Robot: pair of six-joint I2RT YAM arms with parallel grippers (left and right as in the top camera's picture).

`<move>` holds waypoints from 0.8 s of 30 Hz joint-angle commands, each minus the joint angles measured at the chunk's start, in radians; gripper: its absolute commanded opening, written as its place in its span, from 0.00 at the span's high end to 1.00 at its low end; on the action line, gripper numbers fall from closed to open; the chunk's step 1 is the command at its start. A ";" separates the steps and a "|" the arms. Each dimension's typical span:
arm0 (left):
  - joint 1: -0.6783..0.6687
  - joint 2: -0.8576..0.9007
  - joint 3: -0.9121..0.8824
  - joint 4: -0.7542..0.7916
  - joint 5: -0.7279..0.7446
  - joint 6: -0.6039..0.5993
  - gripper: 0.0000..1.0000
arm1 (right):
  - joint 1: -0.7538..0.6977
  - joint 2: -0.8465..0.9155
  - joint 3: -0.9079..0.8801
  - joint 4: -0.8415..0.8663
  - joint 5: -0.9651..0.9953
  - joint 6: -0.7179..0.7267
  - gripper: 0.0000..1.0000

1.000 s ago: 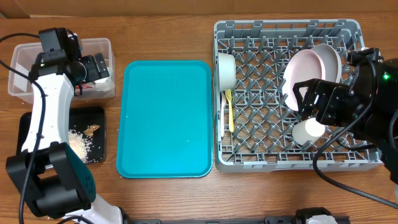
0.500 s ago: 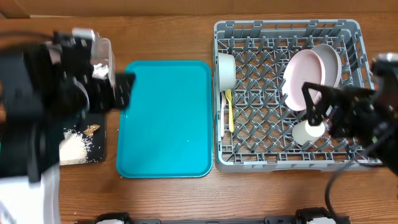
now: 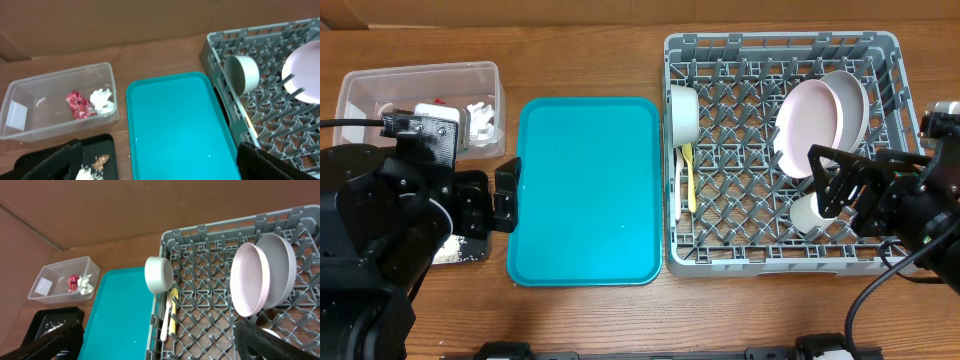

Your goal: Sort waste into correct bins and load items into the dishwasher rack

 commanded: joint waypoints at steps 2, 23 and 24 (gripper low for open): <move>-0.006 0.006 0.008 -0.012 -0.018 0.007 0.00 | 0.001 -0.007 0.003 -0.004 -0.002 -0.005 0.00; -0.006 0.010 0.008 -0.022 -0.018 0.007 0.00 | 0.001 -0.047 -0.098 0.181 0.020 -0.374 0.00; -0.006 0.010 0.008 -0.022 -0.018 0.007 0.00 | 0.001 -0.065 -0.135 0.230 0.020 -0.385 0.00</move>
